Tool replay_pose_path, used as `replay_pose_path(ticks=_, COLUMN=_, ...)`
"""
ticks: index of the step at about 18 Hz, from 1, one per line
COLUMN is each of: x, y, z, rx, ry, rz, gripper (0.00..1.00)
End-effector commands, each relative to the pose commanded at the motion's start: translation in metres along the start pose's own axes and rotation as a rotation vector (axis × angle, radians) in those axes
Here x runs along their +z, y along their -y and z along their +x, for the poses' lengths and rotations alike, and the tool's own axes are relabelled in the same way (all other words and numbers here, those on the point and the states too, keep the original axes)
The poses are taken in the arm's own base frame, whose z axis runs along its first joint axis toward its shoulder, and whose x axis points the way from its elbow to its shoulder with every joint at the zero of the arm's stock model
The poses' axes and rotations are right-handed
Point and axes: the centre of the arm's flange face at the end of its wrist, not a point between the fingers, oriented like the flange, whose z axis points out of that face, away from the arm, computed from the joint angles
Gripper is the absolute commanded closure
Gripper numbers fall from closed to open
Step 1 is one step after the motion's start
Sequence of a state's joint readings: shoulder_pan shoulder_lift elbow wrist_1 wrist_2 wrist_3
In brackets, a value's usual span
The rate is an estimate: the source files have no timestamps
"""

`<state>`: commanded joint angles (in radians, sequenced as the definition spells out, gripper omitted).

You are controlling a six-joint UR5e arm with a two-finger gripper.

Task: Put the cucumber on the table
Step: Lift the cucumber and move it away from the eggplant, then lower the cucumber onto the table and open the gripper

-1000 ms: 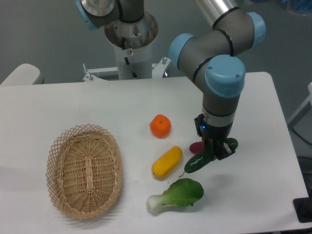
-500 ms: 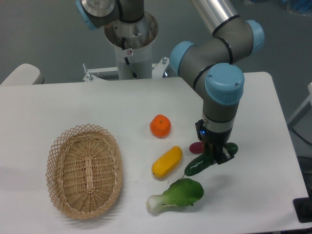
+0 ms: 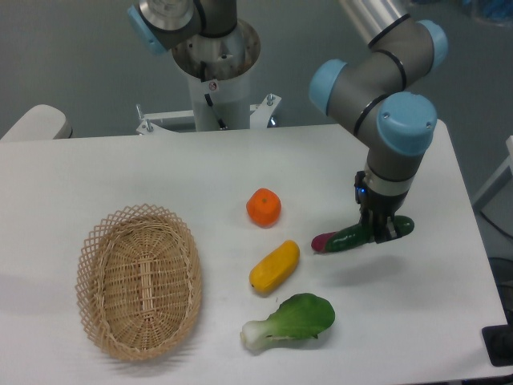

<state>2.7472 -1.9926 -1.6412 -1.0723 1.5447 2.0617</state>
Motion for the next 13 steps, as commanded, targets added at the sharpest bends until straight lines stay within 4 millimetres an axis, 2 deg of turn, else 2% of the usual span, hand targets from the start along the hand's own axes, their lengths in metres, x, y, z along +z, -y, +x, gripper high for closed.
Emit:
replay_pose_path(ticks=6, x=0.021, y=-0.016, z=0.022, rx=0.040, ry=-0.050, rz=0.005, gripper=0.83)
replay_pose_path(ticks=11, x=0.041, y=-0.019, z=0.041, rx=0.082, ry=-0.100, rz=0.016, gripper=0.83)
replay_pose_path(ticks=13, x=0.050, y=-0.014, z=0.049, rx=0.081, ry=-0.129, rz=0.014, gripper=0.82)
